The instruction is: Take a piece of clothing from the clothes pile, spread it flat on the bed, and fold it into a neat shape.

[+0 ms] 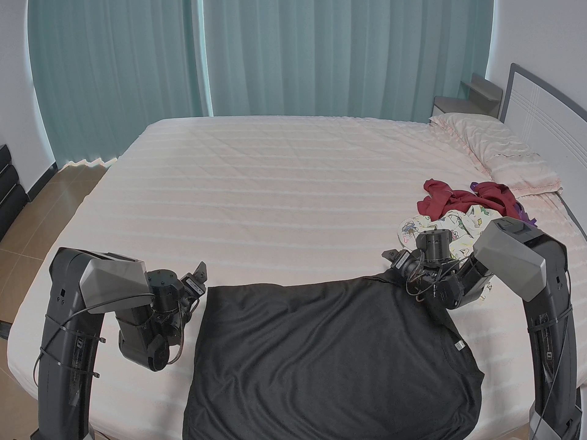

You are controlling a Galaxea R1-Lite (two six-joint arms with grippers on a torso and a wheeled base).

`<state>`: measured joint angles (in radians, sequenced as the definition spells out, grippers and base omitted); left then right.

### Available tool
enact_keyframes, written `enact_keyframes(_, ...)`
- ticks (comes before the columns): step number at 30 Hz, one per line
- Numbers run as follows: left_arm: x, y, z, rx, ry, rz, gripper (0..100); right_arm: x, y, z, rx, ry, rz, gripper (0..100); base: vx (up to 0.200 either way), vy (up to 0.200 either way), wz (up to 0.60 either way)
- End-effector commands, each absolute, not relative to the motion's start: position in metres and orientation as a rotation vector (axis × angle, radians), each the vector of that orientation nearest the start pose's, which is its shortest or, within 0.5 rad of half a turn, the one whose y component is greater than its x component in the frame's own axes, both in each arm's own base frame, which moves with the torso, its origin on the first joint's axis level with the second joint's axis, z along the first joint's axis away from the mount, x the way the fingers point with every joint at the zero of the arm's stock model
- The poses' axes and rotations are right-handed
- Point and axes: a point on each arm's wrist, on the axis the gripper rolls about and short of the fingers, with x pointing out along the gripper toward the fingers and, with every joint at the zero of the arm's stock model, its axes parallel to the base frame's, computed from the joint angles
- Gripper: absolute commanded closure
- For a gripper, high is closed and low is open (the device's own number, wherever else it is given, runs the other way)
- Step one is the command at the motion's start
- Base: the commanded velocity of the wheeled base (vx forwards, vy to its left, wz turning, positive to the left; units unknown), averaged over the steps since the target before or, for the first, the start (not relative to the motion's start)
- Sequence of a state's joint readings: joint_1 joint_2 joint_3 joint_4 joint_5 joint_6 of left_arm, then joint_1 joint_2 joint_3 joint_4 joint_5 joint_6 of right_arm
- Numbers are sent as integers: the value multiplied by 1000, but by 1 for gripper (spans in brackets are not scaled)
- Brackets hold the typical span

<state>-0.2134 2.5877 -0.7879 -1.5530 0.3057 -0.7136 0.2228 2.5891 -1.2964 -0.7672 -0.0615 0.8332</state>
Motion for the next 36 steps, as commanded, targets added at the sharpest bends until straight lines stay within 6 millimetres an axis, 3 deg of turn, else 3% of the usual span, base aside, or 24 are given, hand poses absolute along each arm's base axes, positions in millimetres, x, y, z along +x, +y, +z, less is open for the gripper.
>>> enact_keyframes(1, 378, -75, -54, -647, 190, 172, 0, 472, 98, -32, 772, 390, -19, 0, 0, 0, 0)
enact_keyframes(11, 379, -75, -54, -648, 189, 172, 0, 485, 102, 2, 811, 138, 98, 0, 0, 0, 0)
enact_keyframes(16, 378, -75, -54, -647, 190, 172, 0, 484, 102, -6, 738, 151, 95, 0, 0, 0, 0)
enact_keyframes(22, 378, -76, -55, -647, 191, 171, 0, 488, 103, 1, 740, 122, 109, 0, 0, 0, 0)
enact_keyframes(25, 378, -76, -55, -647, 191, 171, 0, 486, 119, -7, 736, 135, 136, 0, 0, 0, 0)
enact_keyframes(27, 378, -76, -54, -647, 189, 171, 0, 486, 123, -1, 743, 117, 151, 0, 0, 0, 0)
enact_keyframes(28, 378, -76, -55, -645, 190, 172, 0, 485, 125, 19, 770, 57, 177, 0, 0, 0, 0)
enact_keyframes(31, 378, -76, -55, -645, 190, 172, 0, 484, 124, 44, 825, 16, 194, 0, 0, 0, 0)
enact_keyframes(36, 378, -76, -55, -644, 191, 170, 0, 486, 121, 24, 766, 105, 146, 0, 0, 0, 0)
